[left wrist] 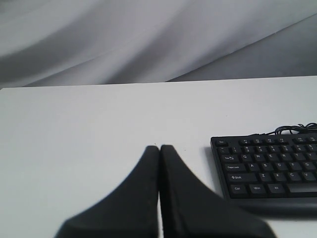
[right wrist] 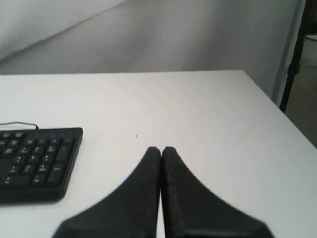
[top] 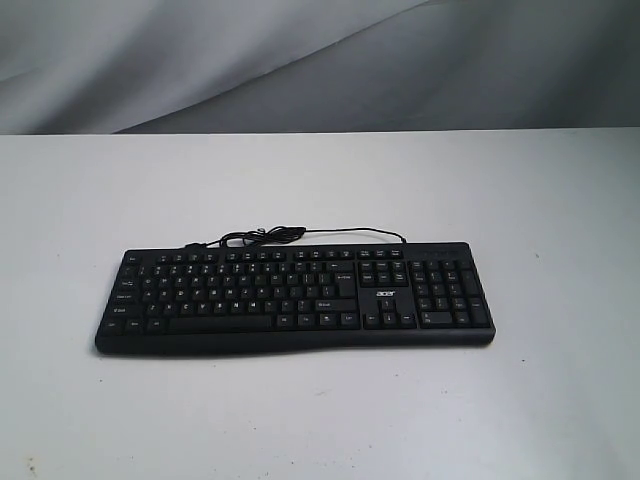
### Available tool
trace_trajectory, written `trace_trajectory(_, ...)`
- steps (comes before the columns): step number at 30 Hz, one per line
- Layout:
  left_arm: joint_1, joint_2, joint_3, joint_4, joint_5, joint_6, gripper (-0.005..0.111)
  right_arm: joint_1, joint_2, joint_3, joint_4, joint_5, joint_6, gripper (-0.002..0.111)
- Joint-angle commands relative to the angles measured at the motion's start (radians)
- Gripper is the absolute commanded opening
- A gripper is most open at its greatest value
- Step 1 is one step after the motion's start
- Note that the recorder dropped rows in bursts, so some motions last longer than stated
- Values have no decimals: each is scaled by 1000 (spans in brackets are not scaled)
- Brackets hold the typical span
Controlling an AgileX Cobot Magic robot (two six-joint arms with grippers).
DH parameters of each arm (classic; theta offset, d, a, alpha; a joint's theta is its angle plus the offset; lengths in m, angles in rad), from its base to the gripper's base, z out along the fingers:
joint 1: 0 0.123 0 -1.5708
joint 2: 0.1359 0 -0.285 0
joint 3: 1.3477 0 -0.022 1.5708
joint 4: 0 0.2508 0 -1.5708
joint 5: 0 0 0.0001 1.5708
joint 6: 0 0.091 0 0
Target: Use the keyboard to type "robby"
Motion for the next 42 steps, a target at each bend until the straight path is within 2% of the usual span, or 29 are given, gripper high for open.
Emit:
trace_trajectory(1,2,-3,4,-8,-5,-4,1,-7,-3,4,-16,34,0,0)
trace_trajectory(6,2,-3,4,-8,-5,-4,1,-7,-3,4,30,33,9,0)
trace_trajectory(42,2,-3,4,-8,-5,-4,1,-7,-3,4,30,33,9,0)
